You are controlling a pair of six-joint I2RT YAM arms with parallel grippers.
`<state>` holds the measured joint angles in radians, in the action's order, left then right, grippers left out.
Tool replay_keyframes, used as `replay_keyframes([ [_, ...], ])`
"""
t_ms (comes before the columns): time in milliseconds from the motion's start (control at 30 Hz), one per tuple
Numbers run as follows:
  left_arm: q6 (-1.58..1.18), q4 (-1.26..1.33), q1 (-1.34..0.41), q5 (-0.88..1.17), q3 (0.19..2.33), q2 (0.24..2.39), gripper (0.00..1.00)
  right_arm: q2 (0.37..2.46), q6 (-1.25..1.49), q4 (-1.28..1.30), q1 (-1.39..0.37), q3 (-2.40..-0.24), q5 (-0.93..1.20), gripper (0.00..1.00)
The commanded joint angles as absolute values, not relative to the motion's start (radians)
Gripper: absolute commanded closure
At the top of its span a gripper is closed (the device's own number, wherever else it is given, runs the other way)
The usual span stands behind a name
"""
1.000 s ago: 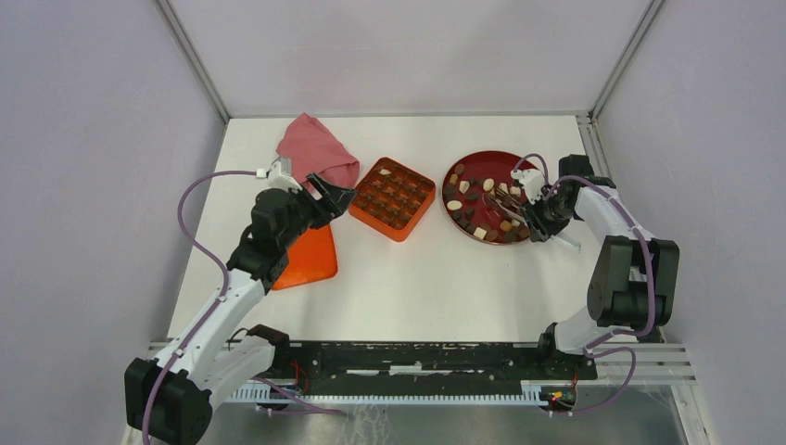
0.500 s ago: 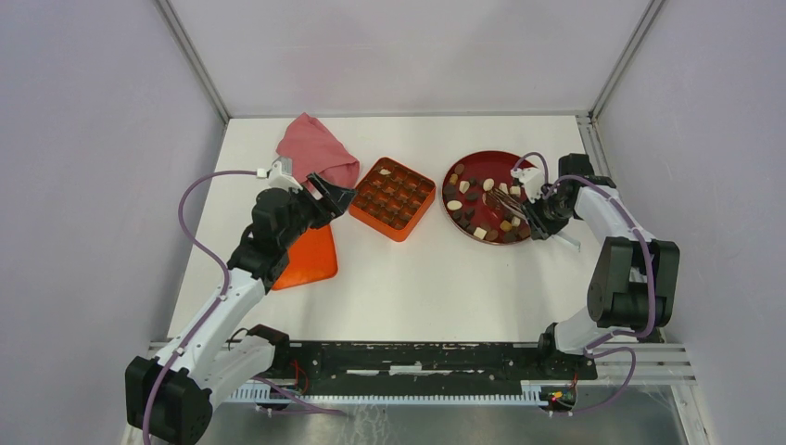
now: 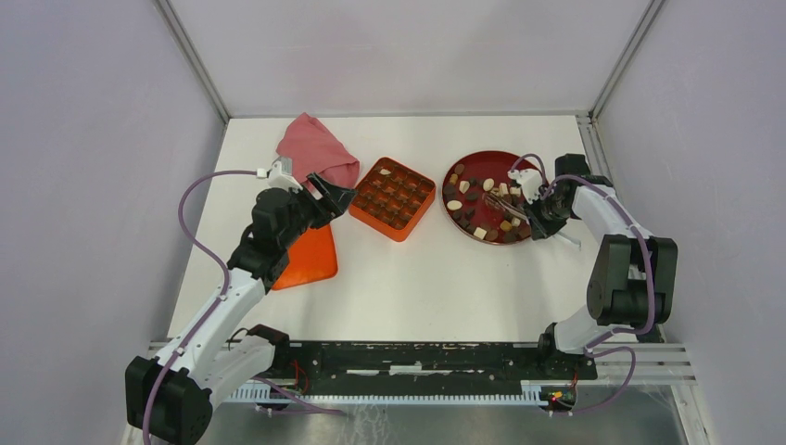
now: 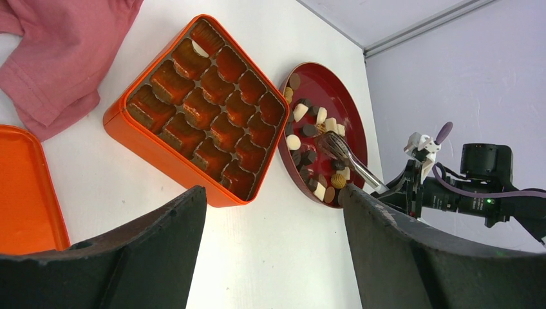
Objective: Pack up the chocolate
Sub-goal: Pick up the fake chocolate from the plate.
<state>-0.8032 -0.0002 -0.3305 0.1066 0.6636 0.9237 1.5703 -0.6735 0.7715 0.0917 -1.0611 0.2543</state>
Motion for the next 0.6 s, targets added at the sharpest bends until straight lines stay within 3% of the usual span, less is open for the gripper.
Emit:
replay_keyframes([
  [0, -0.837, 0.038, -0.331, 0.1, 0.658, 0.911, 0.18, 1.554, -0.667, 0.769, 0.089, -1.101, 0.245, 0.98],
  [333, -0.829, 0.012, -0.33, 0.091, 0.682, 0.897, 0.18, 1.481, -0.641, 0.777, 0.089, -1.157, 0.341, 1.0],
  [567, -0.765, -0.077, -0.331, 0.049, 0.762, 0.878, 0.17, 1.452, -0.617, 0.763, 0.067, -1.227, 0.544, 1.0],
])
